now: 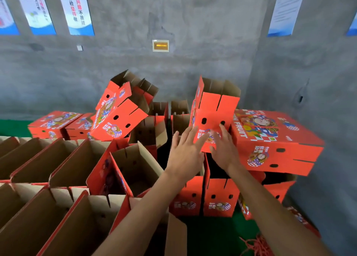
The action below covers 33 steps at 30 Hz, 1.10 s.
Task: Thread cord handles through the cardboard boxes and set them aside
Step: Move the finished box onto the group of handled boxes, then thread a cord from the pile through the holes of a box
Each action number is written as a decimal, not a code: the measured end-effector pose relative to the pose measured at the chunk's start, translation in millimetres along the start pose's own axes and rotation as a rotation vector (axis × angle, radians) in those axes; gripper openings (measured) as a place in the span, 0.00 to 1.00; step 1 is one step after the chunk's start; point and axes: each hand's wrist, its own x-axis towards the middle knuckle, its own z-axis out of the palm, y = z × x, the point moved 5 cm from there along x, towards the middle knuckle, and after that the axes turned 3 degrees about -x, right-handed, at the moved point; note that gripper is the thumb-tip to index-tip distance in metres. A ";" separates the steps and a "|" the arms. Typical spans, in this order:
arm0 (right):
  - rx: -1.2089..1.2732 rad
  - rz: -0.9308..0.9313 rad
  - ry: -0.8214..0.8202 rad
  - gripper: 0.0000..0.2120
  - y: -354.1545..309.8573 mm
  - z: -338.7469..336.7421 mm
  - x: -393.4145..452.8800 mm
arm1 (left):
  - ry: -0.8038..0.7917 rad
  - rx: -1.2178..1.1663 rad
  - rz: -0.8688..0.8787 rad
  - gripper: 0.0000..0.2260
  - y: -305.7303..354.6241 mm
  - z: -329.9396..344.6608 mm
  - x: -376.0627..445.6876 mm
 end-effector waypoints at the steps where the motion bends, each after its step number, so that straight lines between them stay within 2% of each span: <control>1: -0.008 -0.007 -0.085 0.31 2.3 9.0 0.1 | -0.025 0.003 -0.016 0.28 -3.8 6.3 -3.8; 3: 0.002 -0.018 -0.155 0.32 2.3 20.2 -3.0 | -0.076 0.016 -0.047 0.28 -10.7 16.9 -12.3; 6: 0.057 -0.063 -0.101 0.32 -6.8 23.5 -13.6 | -0.153 0.026 -0.087 0.28 -18.0 27.3 -24.1; 11: 0.120 -0.095 -0.012 0.24 -24.3 26.9 -58.8 | -0.274 -0.020 -0.181 0.27 -26.7 33.6 -56.8; 14: 0.224 -0.104 0.067 0.21 -30.3 36.7 -105.6 | -0.328 -0.074 -0.301 0.27 -31.8 37.0 -96.3; 17: 0.304 -0.033 0.049 0.19 -24.7 58.8 -160.2 | -0.376 -0.118 -0.455 0.27 -34.1 44.8 -147.4; 20: 0.321 0.093 -0.061 0.19 -6.9 90.9 -221.9 | -0.441 -0.269 -0.600 0.26 -30.3 64.6 -197.3; 23: 0.143 0.246 -0.330 0.26 27.8 125.6 -279.2 | -0.665 -0.331 -0.730 0.26 -27.0 96.7 -234.9; 25: -0.002 0.301 -0.523 0.30 53.4 143.1 -317.8 | -0.790 -0.295 -0.744 0.24 -27.4 113.1 -251.3; 27: -0.067 0.326 -0.672 0.32 70.6 152.3 -353.7 | -0.848 -0.240 -0.704 0.21 -28.4 120.6 -259.4; 29: -0.124 0.280 -0.732 0.29 77.5 156.9 -377.5 | -0.878 -0.231 -0.663 0.19 -27.4 124.4 -261.6; 33: -0.171 0.177 -0.663 0.20 74.7 153.3 -389.7 | -0.931 -0.223 -0.576 0.17 -12.9 128.4 -263.3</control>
